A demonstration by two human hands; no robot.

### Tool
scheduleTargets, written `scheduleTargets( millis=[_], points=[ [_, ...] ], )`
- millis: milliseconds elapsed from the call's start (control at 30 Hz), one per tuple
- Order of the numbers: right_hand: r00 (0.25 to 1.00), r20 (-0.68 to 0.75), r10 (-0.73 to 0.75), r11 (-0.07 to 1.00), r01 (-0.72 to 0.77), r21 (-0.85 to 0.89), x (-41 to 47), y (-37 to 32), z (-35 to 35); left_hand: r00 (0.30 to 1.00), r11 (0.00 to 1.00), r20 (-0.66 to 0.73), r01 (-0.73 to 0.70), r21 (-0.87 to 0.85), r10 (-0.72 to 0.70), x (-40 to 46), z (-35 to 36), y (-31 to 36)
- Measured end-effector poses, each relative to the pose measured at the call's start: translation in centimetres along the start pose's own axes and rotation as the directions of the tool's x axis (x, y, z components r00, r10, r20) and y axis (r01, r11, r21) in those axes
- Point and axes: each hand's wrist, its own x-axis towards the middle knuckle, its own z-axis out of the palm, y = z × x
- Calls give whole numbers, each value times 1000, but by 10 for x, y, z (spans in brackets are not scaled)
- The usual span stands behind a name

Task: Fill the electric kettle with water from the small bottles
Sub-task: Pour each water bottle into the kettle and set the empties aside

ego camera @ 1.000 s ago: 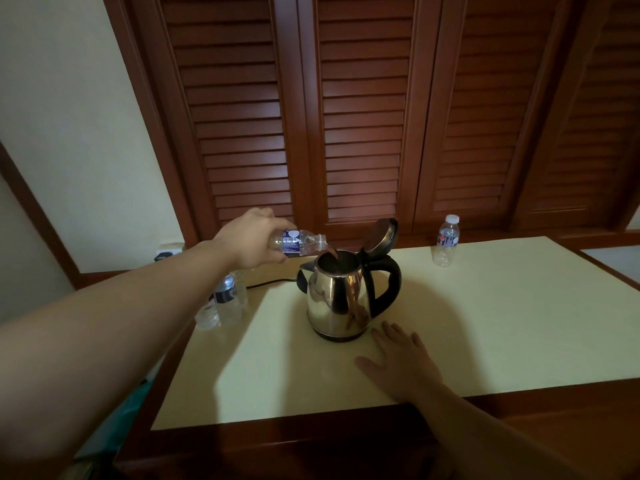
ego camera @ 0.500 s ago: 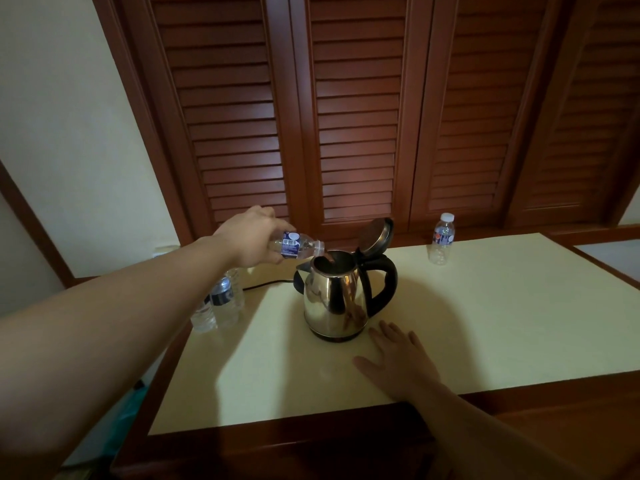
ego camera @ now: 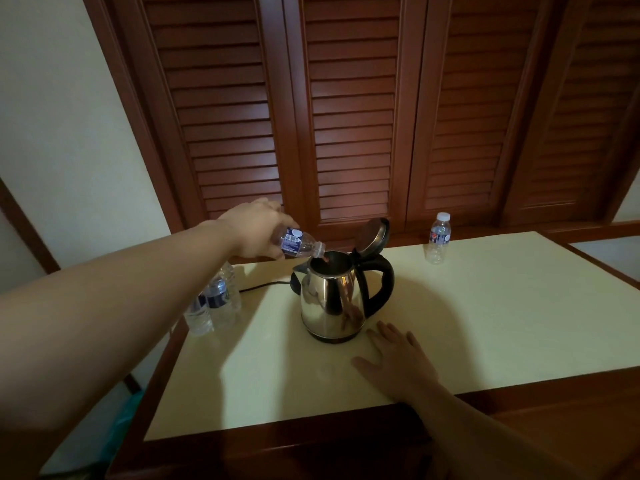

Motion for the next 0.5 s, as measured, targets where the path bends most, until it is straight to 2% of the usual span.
scheduleTargets(
  millis=[167,333,500],
  points=[
    [1000,-3,0,1000,0,9,1,1,2,998,997,28,-61,41,60,6,-10,0],
    [1000,-5,2,1000,-2,-1,1,1,2,987,989,115,-122,84,112,11,-15,-2],
    [1000,-12,-3,1000,3,2,1,1,2,982,977,129,-155,145,137,17,-20,-4]
  ],
)
